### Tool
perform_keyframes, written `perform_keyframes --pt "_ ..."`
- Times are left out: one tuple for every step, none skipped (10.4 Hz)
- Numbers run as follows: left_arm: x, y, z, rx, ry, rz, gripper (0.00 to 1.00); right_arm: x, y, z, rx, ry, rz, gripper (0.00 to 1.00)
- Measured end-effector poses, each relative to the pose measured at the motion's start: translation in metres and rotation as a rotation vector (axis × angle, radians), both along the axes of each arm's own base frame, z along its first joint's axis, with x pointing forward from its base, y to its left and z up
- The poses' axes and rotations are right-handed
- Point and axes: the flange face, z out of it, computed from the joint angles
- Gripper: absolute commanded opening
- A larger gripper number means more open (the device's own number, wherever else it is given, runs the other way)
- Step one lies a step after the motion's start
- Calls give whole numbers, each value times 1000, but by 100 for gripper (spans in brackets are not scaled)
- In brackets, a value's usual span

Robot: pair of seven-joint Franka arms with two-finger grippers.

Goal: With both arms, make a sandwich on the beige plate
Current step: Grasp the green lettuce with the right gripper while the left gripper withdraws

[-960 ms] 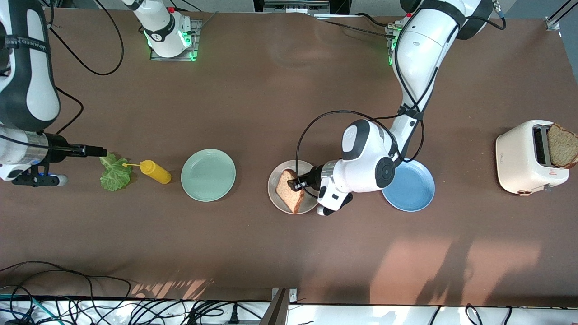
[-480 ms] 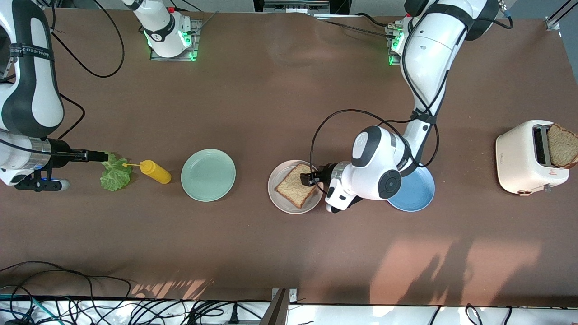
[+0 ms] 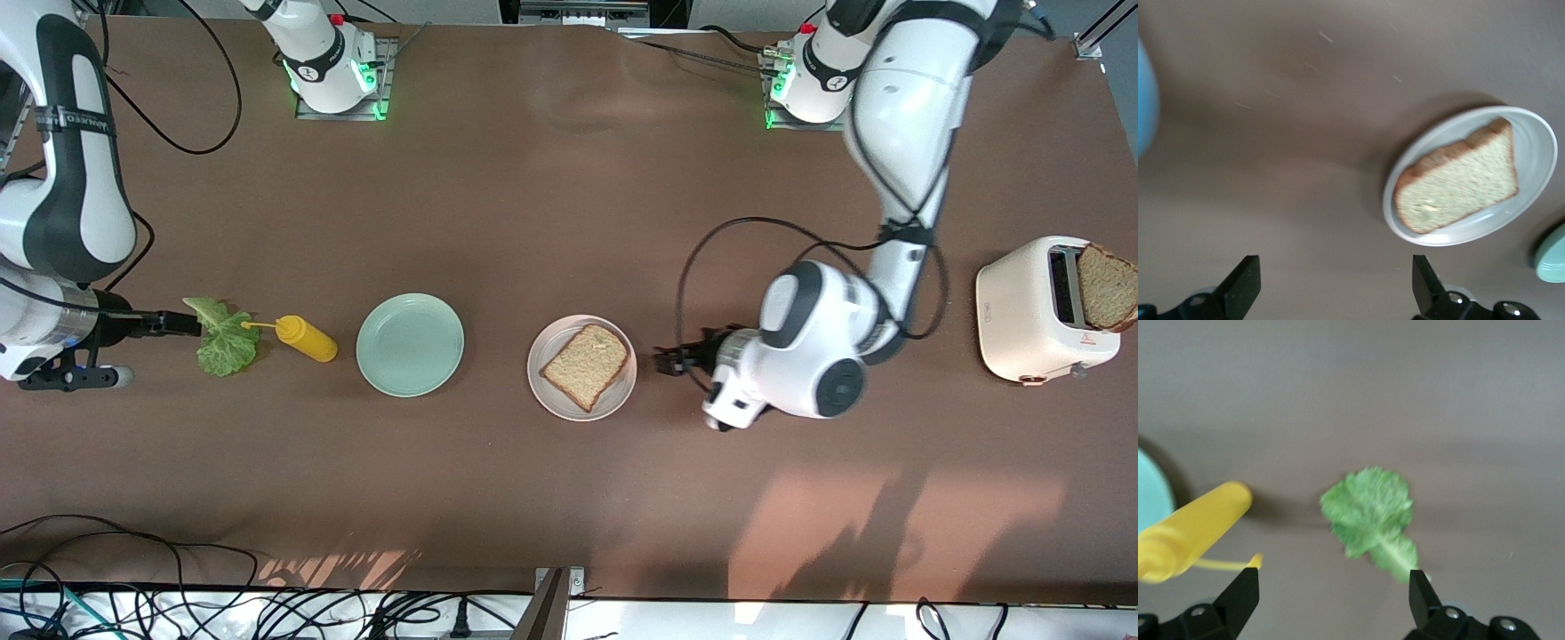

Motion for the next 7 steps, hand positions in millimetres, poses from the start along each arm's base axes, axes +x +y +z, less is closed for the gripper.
perform_keyframes --pt "3 40 29 65 -13 -43 100 0 -11 -22 -5 -36 24 100" --pt "2 75 60 124 -24 -72 100 -3 -22 -48 -10 -64 42 100" --pt "0 103 91 173 -50 -78 100 -8 -31 -74 -15 -80 48 100" --pt "-1 124 120 214 -86 -72 100 -14 -36 -97 -18 -89 53 100" --pt "-3 144 145 251 -125 -74 100 -19 -35 -116 -19 -92 57 100" --pt "-5 160 166 285 -163 -96 100 -23 -34 -128 -17 -92 65 100" --pt "-7 176 185 308 -199 -126 100 -28 -36 -138 -11 -93 72 100"
